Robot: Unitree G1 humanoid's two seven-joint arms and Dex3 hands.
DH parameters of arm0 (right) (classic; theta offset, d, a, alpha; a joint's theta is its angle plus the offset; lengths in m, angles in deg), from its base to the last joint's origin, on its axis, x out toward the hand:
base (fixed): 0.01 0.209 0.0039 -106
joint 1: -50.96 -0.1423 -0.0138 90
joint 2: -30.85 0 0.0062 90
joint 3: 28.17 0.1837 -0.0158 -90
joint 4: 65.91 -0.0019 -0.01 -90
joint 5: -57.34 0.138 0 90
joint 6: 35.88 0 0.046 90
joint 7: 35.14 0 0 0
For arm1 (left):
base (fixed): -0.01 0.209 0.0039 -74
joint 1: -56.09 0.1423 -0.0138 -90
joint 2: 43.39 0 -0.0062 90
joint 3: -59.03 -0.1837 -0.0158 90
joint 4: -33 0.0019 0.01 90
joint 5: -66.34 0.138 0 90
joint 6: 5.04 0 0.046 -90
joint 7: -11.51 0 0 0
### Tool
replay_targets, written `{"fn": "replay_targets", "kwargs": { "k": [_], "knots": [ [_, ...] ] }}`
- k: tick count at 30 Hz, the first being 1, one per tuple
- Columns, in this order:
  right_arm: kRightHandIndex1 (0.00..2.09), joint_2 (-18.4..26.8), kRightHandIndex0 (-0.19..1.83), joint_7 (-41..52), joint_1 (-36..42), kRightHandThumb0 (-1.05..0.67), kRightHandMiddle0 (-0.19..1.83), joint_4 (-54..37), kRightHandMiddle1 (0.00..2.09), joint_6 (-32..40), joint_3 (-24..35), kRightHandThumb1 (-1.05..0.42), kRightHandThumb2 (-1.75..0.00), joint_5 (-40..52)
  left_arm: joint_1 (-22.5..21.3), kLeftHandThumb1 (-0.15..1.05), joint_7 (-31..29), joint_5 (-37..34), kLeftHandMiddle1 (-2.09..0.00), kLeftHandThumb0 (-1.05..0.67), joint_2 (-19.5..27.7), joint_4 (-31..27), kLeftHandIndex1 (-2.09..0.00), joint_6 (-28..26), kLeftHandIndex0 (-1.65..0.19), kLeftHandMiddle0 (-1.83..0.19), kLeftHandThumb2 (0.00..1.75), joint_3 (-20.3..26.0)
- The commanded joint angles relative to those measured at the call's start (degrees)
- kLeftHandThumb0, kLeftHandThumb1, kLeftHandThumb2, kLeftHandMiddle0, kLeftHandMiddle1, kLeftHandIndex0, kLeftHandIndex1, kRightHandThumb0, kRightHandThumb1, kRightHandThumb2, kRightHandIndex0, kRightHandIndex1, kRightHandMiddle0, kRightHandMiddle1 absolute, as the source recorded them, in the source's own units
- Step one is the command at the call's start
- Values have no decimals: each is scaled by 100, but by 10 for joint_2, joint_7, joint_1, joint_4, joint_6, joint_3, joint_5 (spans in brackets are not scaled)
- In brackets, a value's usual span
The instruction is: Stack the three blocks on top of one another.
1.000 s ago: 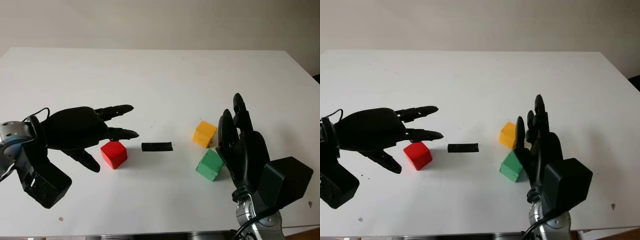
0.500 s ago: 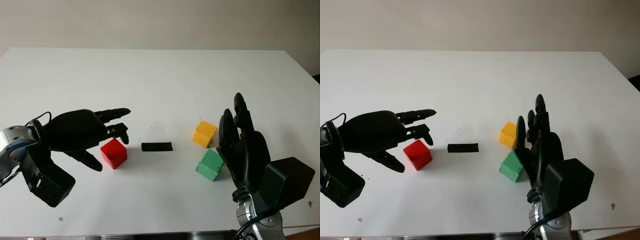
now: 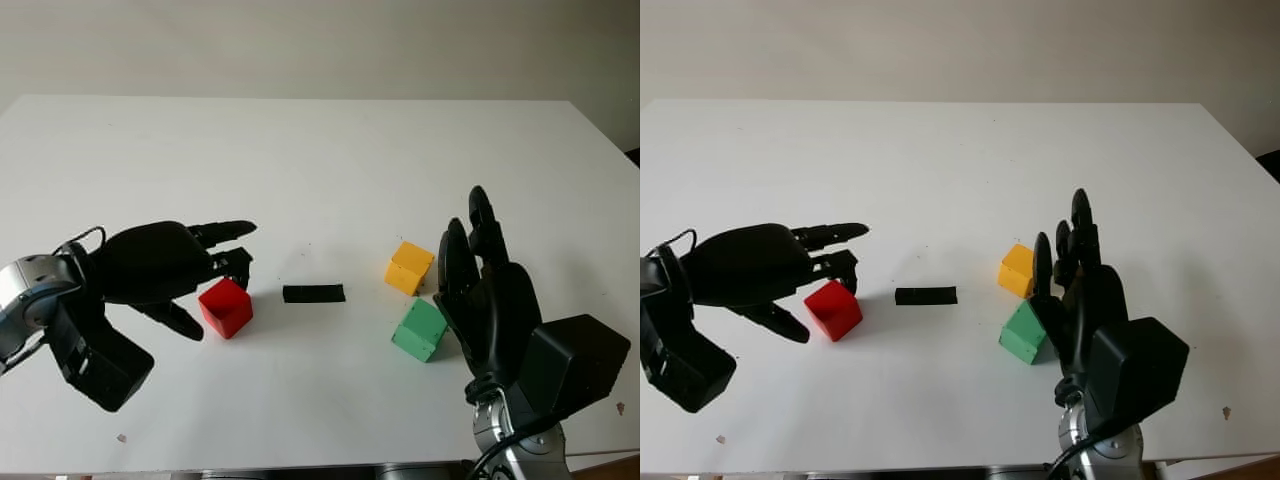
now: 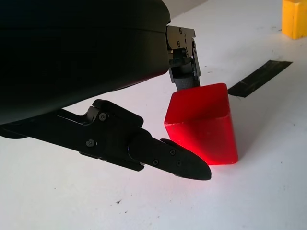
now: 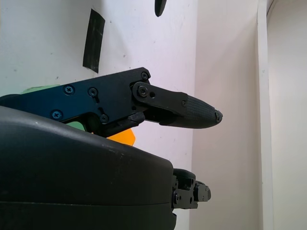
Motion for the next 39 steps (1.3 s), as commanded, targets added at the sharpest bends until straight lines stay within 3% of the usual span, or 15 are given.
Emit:
{"fn": "replay_targets", "kwargs": {
  "k": [1, 7, 11, 15, 25, 30, 36, 39],
  "knots": [
    [5, -4, 2, -1, 4, -54, 2, -16, 6, -1, 0, -105, -59, 0, -13, 103, 22, 10, -8, -44, -5, 10, -147, 9, -4, -7, 8, -7],
    [5, -4, 2, -1, 6, -53, 2, -16, 5, -3, -2, -105, -60, -2, -17, 105, 48, 0, -7, -36, -14, 36, -165, 24, -5, -12, 14, -13],
    [5, -5, 2, -2, 7, -53, 1, -15, 5, -5, -2, -105, -60, -2, -11, 105, -21, -111, -6, -37, -30, 51, -168, 4, -2, -12, 15, -12],
    [5, -3, 2, 0, 8, -53, 2, -15, 5, -5, -2, -105, -60, -1, -3, 105, -111, -220, -6, -40, -40, 35, -167, -51, -5, -11, 12, -8],
    [5, -2, 1, 0, 8, -51, 1, -13, 5, -8, -7, -105, -61, -7, 10, 105, -214, -350, -7, -45, -59, -1, -161, -153, -11, -16, 10, 16],
    [5, -4, 2, -3, 9, -51, 2, -10, 6, -14, -9, -105, -60, -11, 20, 105, -221, -380, -7, -45, -78, -16, -157, -180, -14, -18, 9, 34],
    [5, -8, 2, -8, 11, -50, 2, -15, 6, -6, -13, -105, -59, -11, 42, 105, -177, -369, -6, -42, -111, -43, -157, -179, -15, -18, 7, 52],
    [5, -9, 2, -9, 9, -50, 2, -12, 6, -9, -14, -105, -59, -11, 57, 105, -148, -345, -5, -42, -126, -78, -160, -211, -13, -16, 8, 56]
  ]
}}
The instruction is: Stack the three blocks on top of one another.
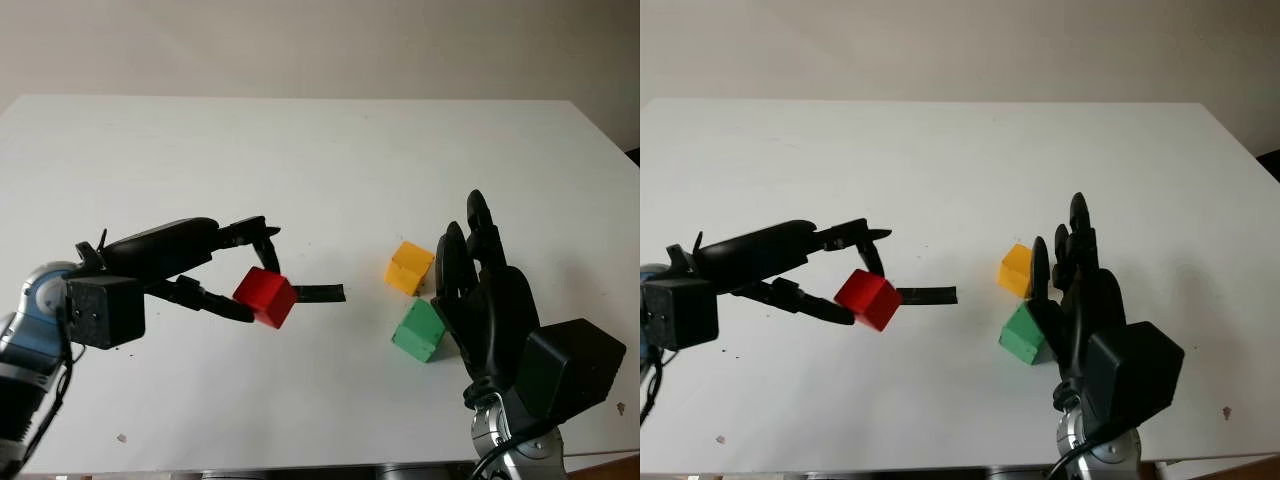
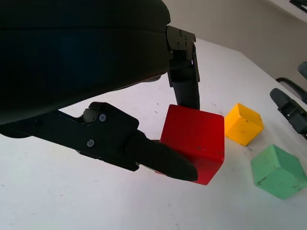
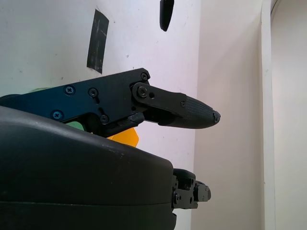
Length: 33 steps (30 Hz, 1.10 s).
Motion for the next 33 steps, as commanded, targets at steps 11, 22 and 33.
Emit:
{"fn": "replay_targets", "kwargs": {
  "k": [11, 22, 33],
  "knots": [
    [6, -13, 2, -10, -4, -52, 2, -7, 6, 3, -12, -105, -55, -1, 23, 105, 162, 190, -6, -39, -64, -77, -173, -30, -9, -14, 10, -18],
    [6, -7, 4, -15, -6, -49, 4, -5, 6, 9, -18, -105, -51, -8, 40, 105, 168, 254, -5, -39, -111, -91, -194, -108, -7, -13, 17, -58],
    [7, -10, 6, -20, -8, -50, 6, -3, 6, 11, -24, -105, -45, -15, 33, 105, 150, 254, -6, -37, -123, -96, -193, -163, -4, -14, 16, -64]
  ]
}}
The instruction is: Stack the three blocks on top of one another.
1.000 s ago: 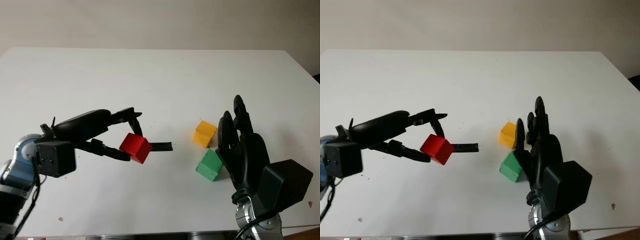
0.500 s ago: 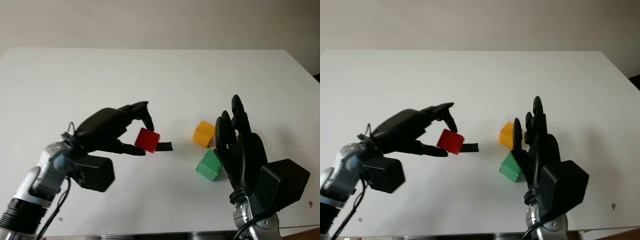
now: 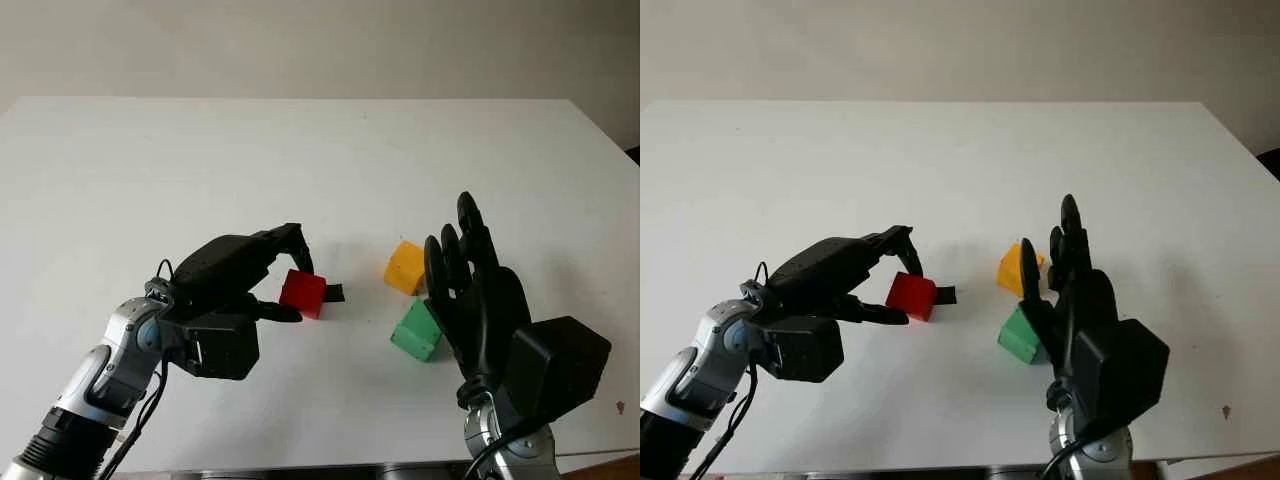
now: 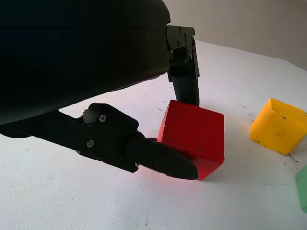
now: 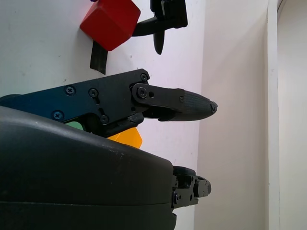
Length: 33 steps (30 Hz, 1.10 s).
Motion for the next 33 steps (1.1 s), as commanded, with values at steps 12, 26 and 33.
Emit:
{"fn": "replay_targets", "kwargs": {
  "k": [12, 26, 33],
  "knots": [
    [6, -13, 7, -5, 2, -51, 6, -3, 6, -7, -8, -105, -44, -4, -16, 105, 9, 0, -6, -34, -23, 9, -193, -26, -3, -15, 14, -11],
    [6, -15, 6, -12, 10, -51, 5, 2, 5, -18, -11, -105, -44, 1, -24, 105, 26, -2, -6, -38, -35, 31, -200, -22, -4, -17, 13, -15],
    [5, -13, 6, -11, 11, -51, 5, 7, 5, -28, -10, -105, -44, 6, -23, 105, 21, 26, -4, -59, -25, 17, -79, -34, 5, 7, 15, -22]
  ]
}}
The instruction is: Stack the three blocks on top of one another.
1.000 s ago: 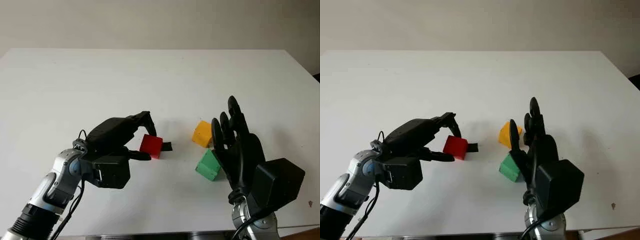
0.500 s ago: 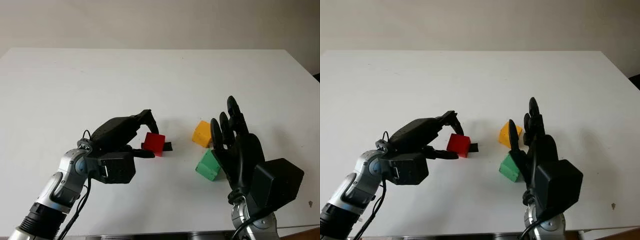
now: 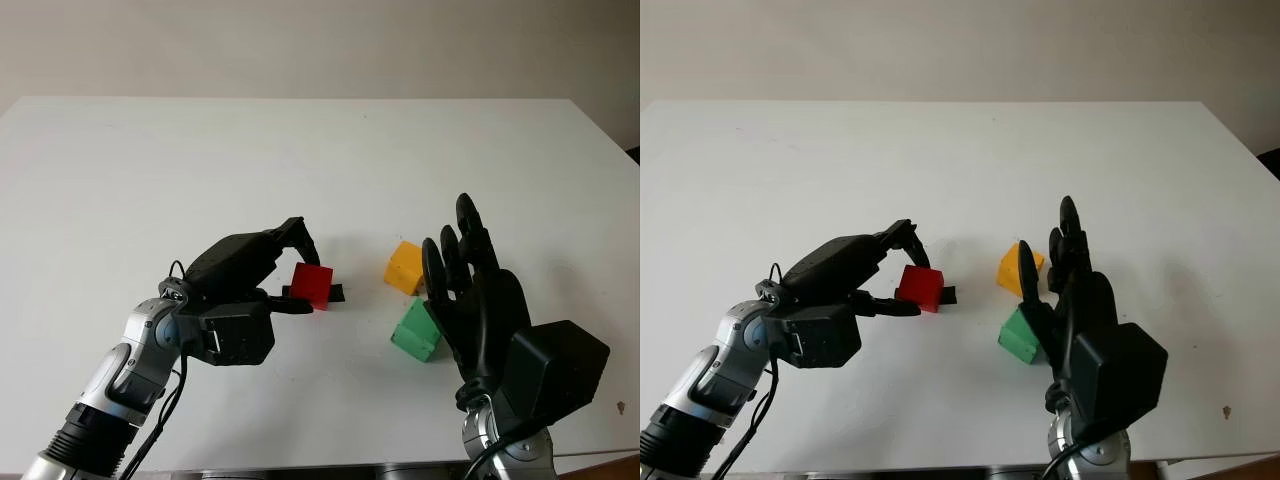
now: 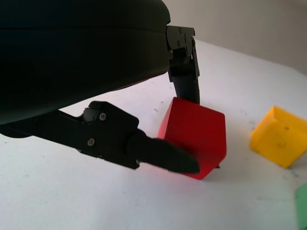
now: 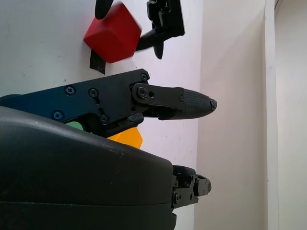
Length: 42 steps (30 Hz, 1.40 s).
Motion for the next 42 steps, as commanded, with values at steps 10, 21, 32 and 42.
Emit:
{"fn": "replay_targets", "kwargs": {
  "k": [10, 21, 32, 42],
  "knots": [
    [5, -15, 6, -1, 1, -51, 5, 3, 5, -10, -1, -105, -45, 6, 1, 105, -13, -4, 0, -59, 5, -28, -5, -18, 7, 19, 13, -3],
    [6, -7, 6, 2, 2, -51, 6, -6, 6, -6, 1, -105, -44, 2, 15, 105, -49, -52, 0, -82, 14, -69, -1, -30, 18, 19, 26, 17],
    [5, 95, 5, 103, -70, -50, 7, -55, 6, -8, 120, -105, -15, 45, 50, 105, 44, -246, -1, -78, -51, -146, -4, -77, 14, 17, 64, 202],
    [9, 297, 15, 212, -239, -49, 14, 28, 40, 48, 185, -90, -5, -2, 91, 105, 111, -346, -6, -77, -126, -156, -6, -98, 9, 10, 58, 249]
  ]
}}
